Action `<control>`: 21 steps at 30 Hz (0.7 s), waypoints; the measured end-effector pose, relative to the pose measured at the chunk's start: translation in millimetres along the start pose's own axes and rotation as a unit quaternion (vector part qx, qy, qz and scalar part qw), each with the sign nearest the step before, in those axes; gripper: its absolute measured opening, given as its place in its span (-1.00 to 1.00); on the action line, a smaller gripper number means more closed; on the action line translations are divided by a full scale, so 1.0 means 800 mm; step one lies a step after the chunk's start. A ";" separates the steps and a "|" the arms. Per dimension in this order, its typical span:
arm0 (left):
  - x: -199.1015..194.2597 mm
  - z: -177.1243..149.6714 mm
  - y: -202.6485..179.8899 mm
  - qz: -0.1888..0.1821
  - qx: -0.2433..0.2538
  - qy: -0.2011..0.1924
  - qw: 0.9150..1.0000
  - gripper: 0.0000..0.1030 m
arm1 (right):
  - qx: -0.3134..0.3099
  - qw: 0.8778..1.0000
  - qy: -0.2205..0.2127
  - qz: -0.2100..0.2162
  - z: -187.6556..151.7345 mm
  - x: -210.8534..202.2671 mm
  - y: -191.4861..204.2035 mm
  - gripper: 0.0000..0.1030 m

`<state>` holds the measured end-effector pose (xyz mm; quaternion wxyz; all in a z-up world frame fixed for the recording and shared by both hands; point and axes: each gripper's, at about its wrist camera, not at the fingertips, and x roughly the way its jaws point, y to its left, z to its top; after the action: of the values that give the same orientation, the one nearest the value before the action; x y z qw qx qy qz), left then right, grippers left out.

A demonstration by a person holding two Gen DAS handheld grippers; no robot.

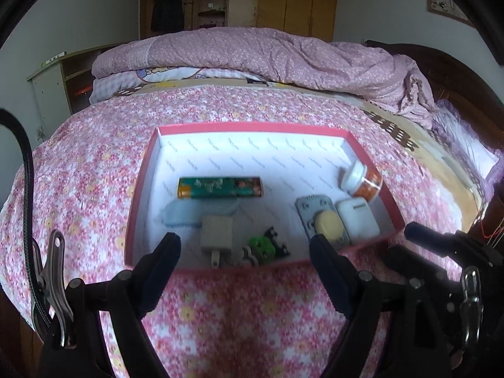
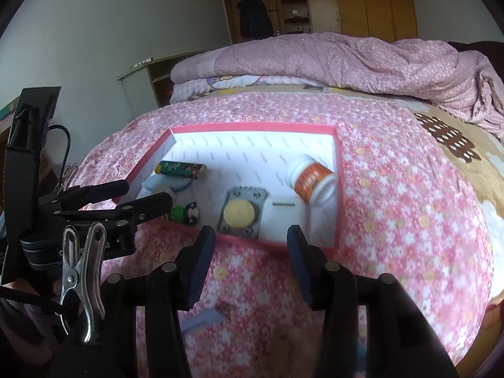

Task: Organize rigid objects
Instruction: 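Open both tools and withdraw them from the tray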

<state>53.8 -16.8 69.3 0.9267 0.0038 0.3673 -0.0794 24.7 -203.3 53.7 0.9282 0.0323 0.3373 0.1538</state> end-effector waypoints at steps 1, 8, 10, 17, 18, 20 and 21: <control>-0.001 -0.003 -0.001 0.000 0.002 0.002 1.000 0.69 | 0.001 1.000 0.001 0.000 -0.003 -0.002 -0.001 -0.06; -0.010 -0.020 -0.008 -0.004 0.010 0.009 1.000 0.69 | 0.000 1.000 0.005 -0.008 -0.025 -0.019 -0.005 -0.06; -0.012 -0.027 -0.011 -0.006 0.015 0.011 1.000 0.69 | -0.002 1.000 0.004 -0.012 -0.030 -0.026 -0.006 -0.06; -0.011 -0.046 -0.021 -0.032 0.028 0.030 0.999 0.69 | -0.013 0.999 0.006 -0.045 -0.055 -0.048 -0.018 -0.06; -0.010 -0.049 -0.023 -0.034 0.030 0.034 0.998 0.69 | -0.013 0.999 0.010 -0.047 -0.058 -0.048 -0.020 -0.06; -0.009 -0.053 -0.027 -0.042 0.033 0.039 0.998 0.69 | -0.012 0.999 0.017 -0.049 -0.066 -0.051 -0.024 -0.06; -0.010 -0.055 -0.029 -0.049 0.034 0.041 0.997 0.69 | -0.011 0.999 0.020 -0.049 -0.068 -0.051 -0.025 -0.06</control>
<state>14.8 -35.3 43.7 0.9053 0.0202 0.4017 -0.1368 -34.2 -237.6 33.3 0.9280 0.0027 0.3553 0.1119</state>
